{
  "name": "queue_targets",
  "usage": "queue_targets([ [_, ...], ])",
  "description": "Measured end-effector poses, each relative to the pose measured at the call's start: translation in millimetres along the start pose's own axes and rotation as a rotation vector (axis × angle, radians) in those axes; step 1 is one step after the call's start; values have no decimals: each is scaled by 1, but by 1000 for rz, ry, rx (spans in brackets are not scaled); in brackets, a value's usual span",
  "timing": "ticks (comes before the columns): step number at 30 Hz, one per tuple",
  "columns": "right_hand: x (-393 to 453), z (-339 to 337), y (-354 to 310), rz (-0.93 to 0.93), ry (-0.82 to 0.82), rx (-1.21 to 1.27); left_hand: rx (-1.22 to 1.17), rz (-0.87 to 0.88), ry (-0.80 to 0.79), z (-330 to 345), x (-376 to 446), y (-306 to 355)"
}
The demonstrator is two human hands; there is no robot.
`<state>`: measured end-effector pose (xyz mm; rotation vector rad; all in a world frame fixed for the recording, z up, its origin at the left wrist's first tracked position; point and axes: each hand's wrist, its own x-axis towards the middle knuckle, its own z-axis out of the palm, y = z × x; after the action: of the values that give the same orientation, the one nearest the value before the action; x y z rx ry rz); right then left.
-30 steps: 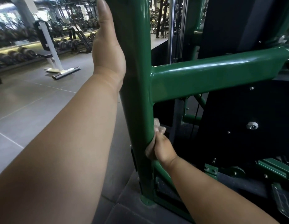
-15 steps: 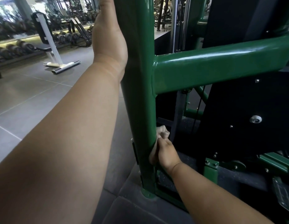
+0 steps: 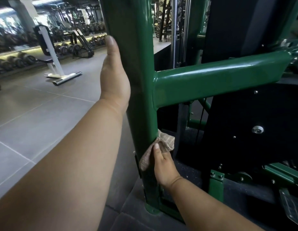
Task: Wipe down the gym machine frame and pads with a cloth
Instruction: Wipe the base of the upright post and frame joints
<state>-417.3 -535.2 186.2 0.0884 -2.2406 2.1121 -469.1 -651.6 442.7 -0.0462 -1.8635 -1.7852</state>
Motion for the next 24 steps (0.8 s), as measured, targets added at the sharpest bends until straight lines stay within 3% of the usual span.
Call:
queue_targets([
  [5, 13, 1, -36, -217, 110, -41, 18, -14, -9, 0, 1, -1],
  [11, 8, 1, -6, 46, 33, -34, 0, -22, -10, 1, 1, -2],
  [16, 7, 11, -30, -198, 111, -173, 6, -13, -4, 0, 7, -8],
  [22, 0, 17, -15, -140, 92, -238, 41, -25, -20, -6, 9, -10],
  [24, -1, 14, -6, -230, 153, -436, 88, -45, -94, -16, 3, -15],
])
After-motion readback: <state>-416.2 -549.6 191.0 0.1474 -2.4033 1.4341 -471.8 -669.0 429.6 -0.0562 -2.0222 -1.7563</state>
